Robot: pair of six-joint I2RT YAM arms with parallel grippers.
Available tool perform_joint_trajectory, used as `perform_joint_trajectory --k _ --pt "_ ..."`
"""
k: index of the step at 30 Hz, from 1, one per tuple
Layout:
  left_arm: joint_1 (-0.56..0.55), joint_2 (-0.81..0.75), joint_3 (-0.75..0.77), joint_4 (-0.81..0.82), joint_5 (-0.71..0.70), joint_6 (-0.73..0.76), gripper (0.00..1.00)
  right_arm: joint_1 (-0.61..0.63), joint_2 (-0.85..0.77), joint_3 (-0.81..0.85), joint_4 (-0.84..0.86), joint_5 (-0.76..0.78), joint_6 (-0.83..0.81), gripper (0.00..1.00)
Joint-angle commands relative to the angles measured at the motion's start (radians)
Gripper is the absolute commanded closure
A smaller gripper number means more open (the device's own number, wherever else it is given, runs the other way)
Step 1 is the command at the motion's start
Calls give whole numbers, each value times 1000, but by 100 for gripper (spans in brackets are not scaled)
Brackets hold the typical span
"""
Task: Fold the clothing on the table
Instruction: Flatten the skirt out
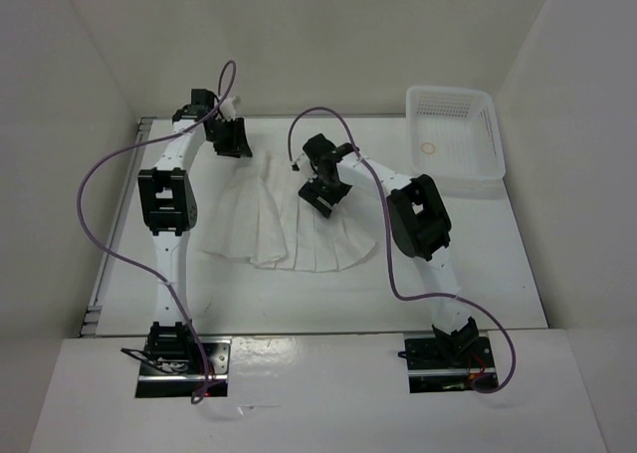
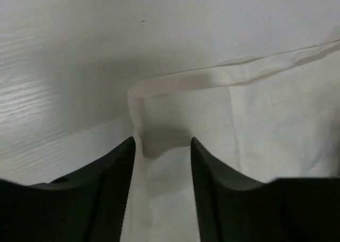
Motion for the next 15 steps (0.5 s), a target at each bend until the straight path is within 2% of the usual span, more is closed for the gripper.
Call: perform_joint_trajectory --k 1,2,3,4,6,7,9,10,11,13,15 --pt "4 -177 29 -4 -120 42 42 -28 -87 6 21 39 -16 13" --pt "-17 -260 67 7 -172 91 32 -28 -87 6 21 39 -16 13" --pt "-28 -296 107 7 -282 122 6 -41 -96 17 21 39 -16 13" --pt "-41 -347 157 7 -338 151 0 -56 -96 32 21 39 -16 13" --pt "-62 -358 378 -14 -434 200 0 -76 -105 55 12 48 -16 12" --pt "-73 -318 479 -59 -505 200 0 -97 -105 84 12 48 -16 12" --pt "-73 -223 759 -138 -551 211 0 -114 -115 118 -9 48 -16 12" --pt "-73 -299 666 -66 -551 223 0 -127 -124 118 -10 48 -16 12" --pt "-73 -300 665 -65 -472 232 0 -127 -138 118 -10 48 -16 12" --pt "-62 -278 746 -132 -435 196 0 -137 -148 118 -10 48 -16 12" --pt "-62 -234 759 -194 -409 173 0 -137 -159 104 -10 48 -16 12"
